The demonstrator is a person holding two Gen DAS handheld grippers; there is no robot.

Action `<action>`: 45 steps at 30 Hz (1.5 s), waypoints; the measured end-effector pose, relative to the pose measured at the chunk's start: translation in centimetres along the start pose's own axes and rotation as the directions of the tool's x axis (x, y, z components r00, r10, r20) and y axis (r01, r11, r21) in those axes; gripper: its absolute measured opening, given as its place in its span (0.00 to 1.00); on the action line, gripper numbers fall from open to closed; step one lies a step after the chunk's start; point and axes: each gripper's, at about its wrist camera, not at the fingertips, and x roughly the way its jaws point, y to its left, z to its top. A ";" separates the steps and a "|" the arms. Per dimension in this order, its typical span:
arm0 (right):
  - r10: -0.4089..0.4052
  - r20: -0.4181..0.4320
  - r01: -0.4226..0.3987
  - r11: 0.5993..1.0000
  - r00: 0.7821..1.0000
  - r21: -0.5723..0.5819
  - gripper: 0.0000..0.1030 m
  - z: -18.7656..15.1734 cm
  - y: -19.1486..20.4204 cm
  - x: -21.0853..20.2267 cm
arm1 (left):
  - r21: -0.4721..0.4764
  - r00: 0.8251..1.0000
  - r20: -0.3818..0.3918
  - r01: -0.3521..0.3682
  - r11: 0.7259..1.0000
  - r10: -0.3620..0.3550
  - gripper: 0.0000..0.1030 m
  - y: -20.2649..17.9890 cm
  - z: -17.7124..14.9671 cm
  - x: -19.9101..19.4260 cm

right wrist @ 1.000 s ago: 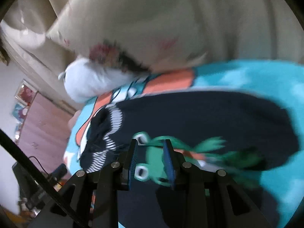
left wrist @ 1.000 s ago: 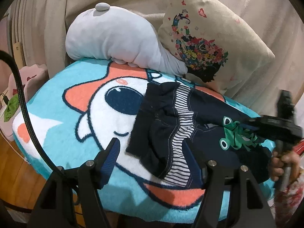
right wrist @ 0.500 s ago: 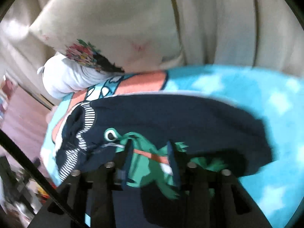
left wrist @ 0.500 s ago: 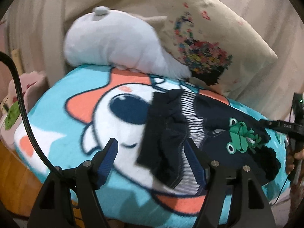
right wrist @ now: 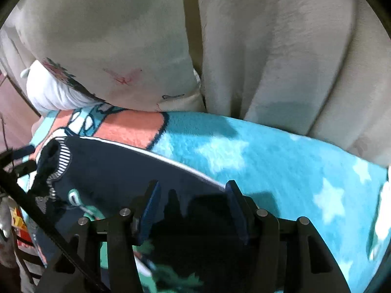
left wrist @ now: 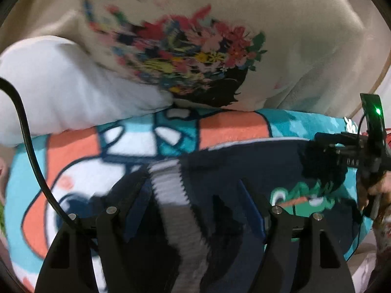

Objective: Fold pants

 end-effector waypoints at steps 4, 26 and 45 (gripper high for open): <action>0.022 -0.029 -0.023 0.999 0.999 -0.026 0.57 1.3 0.0 1.9 | 0.027 0.999 -0.048 0.002 1.000 0.000 0.69 0.2 2.1 4.2; 0.098 0.025 -0.095 0.990 0.995 -0.105 0.07 0.2 5.1 1.0 | 0.162 1.000 -0.008 -0.019 0.987 0.021 0.08 -1.4 -0.2 1.8; 0.162 0.061 -0.148 0.971 0.985 -0.188 0.08 -17.0 12.0 -5.3 | -0.040 0.987 0.092 0.133 0.990 -0.129 0.08 0.9 -17.5 -8.0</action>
